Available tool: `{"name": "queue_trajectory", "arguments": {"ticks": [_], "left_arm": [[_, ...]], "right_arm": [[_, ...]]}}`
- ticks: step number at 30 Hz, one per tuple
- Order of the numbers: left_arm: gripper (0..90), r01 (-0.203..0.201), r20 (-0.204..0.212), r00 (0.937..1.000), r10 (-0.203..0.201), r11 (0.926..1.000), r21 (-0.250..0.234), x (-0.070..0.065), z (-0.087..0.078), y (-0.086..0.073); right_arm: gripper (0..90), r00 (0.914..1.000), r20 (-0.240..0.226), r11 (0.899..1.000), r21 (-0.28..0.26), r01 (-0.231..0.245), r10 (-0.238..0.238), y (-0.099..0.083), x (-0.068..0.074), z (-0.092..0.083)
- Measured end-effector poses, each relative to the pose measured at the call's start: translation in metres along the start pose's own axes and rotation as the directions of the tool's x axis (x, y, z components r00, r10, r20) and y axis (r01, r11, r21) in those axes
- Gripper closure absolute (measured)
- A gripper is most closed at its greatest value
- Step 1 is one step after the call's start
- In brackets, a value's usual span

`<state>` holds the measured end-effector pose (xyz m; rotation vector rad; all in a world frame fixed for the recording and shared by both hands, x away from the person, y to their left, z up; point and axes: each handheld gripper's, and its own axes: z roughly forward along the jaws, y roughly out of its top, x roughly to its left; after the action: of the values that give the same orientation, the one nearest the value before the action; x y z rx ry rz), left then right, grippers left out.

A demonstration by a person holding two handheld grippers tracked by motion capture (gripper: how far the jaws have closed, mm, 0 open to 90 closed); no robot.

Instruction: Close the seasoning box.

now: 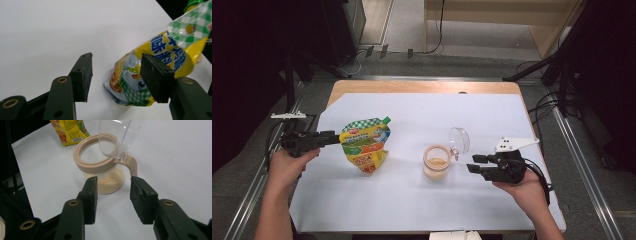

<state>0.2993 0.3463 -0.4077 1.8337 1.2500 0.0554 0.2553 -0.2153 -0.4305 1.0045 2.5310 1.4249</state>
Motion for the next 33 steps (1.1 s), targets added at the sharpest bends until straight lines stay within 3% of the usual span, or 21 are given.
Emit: {"name": "queue_trajectory", "arguments": {"ticks": [12,17,21,33], "left_arm": [[41.5,0.001,0.017,0.9999,-0.001,0.9989,0.046,-0.003,0.023,-0.001],[41.3,0.002,0.022,0.9998,-0.003,0.9993,0.037,-0.003,0.022,-0.001],[41.2,-0.001,0.025,0.9997,0.0,0.9996,0.027,-0.004,0.023,-0.001],[41.1,-0.01,0.046,0.9989,0.007,0.9988,0.049,-0.007,0.026,-0.003]], "right_arm": [[81.5,0.9939,0.049,0.994,-0.046,-0.097,0.099,0.001,-0.013,-0.004],[88.9,0.9918,0.051,0.993,-0.027,-0.116,0.117,0.004,-0.015,0.004],[90.0,0.9916,0.04,0.992,-0.021,-0.123,0.123,0.009,-0.015,0.012],[90.0,0.9907,0.073,0.992,-0.063,-0.11,0.115,0.014,-0.01,0.022]]}}
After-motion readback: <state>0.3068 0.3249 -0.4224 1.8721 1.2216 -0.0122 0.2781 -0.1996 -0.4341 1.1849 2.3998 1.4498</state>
